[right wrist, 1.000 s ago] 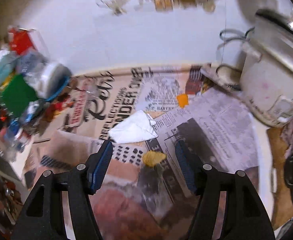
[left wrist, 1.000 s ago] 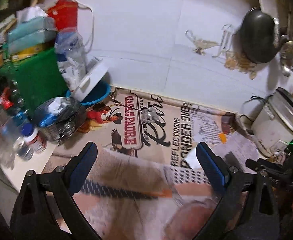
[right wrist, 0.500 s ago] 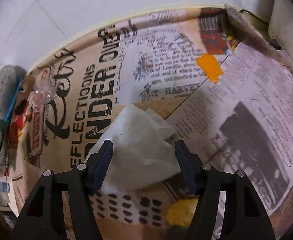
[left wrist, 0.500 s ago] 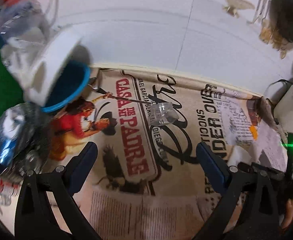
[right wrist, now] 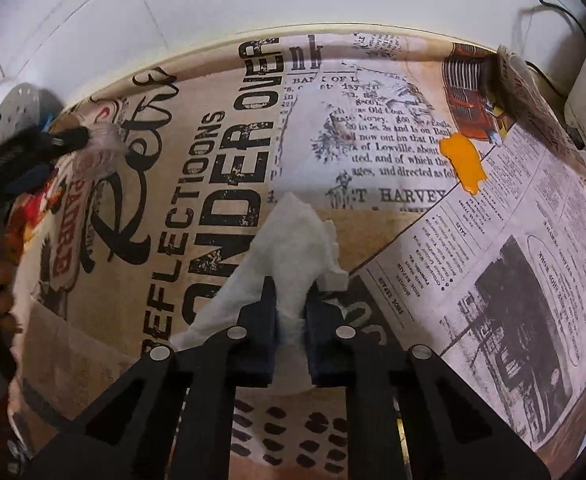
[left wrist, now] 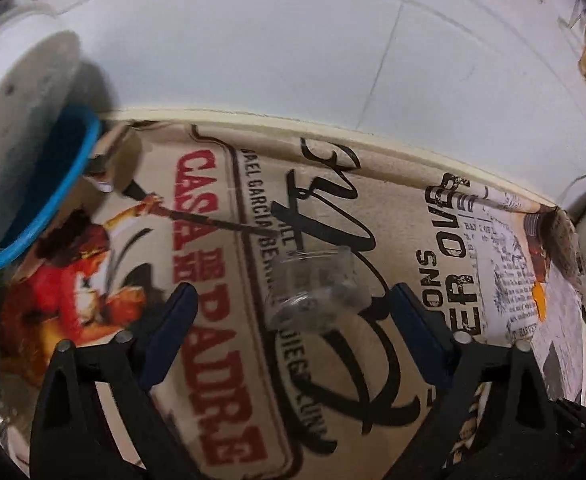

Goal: Collect trash
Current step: 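Grasp the white tissue with the right tool while the left tool grasps the glass jar, then carry the glass jar and white tissue down toward the white bucket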

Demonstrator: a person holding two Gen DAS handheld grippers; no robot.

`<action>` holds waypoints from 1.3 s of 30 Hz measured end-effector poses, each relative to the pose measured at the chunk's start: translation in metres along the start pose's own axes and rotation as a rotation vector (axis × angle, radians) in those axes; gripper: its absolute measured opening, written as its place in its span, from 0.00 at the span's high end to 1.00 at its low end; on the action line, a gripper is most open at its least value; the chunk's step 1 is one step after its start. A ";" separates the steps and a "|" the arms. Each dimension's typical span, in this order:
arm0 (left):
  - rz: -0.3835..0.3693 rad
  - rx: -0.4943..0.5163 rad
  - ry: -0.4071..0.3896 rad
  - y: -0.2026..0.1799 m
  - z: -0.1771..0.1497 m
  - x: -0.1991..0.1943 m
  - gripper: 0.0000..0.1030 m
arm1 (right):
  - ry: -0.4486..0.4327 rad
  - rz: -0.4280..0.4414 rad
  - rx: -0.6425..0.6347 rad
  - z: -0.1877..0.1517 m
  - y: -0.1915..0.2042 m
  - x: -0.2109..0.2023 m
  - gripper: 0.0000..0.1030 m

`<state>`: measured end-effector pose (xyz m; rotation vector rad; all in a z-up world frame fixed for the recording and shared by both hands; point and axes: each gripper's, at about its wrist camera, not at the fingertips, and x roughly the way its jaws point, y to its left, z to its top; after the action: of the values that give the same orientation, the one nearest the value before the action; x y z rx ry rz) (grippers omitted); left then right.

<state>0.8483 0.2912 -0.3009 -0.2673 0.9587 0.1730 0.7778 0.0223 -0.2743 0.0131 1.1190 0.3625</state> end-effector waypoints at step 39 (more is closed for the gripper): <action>-0.011 -0.019 -0.337 -0.156 -0.160 -0.274 0.38 | -0.388 0.141 -0.032 -0.091 -0.112 -0.239 0.90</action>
<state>0.6096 0.0867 -0.1385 -0.2511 0.6212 0.2094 0.6367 -0.1682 -0.1271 0.1299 0.7297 0.4808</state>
